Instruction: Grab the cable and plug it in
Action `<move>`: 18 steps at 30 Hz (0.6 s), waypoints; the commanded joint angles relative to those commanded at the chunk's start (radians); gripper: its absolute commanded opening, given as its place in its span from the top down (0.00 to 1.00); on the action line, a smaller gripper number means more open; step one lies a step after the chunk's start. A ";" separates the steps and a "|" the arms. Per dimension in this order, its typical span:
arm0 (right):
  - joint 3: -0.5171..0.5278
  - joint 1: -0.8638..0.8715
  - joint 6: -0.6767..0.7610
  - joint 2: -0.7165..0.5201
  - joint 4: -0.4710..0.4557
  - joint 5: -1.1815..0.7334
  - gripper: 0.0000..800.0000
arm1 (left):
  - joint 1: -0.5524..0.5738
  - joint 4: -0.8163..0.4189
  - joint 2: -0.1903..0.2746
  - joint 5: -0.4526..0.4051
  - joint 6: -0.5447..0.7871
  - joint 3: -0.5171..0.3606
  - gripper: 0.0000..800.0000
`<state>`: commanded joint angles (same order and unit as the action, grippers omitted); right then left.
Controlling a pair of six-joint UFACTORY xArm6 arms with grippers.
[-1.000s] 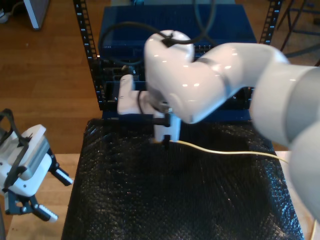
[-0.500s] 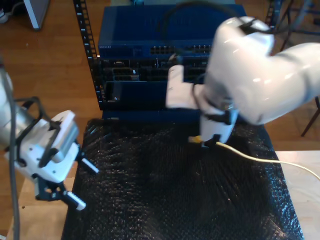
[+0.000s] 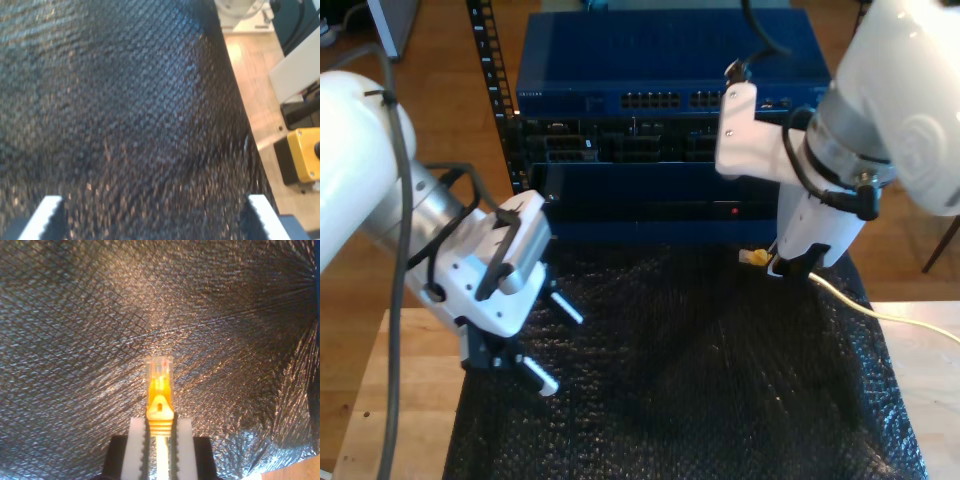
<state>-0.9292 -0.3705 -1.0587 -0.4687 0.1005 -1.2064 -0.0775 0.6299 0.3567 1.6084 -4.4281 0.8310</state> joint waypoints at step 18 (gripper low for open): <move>-0.109 0.008 -0.002 -0.020 0.112 -0.104 0.99 | 0.106 0.152 -0.064 -0.086 -0.014 0.052 0.00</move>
<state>-1.0382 -0.3629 -1.0602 -0.4887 0.2125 -1.3107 0.0284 0.7818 0.2923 1.5225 -4.4420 0.8832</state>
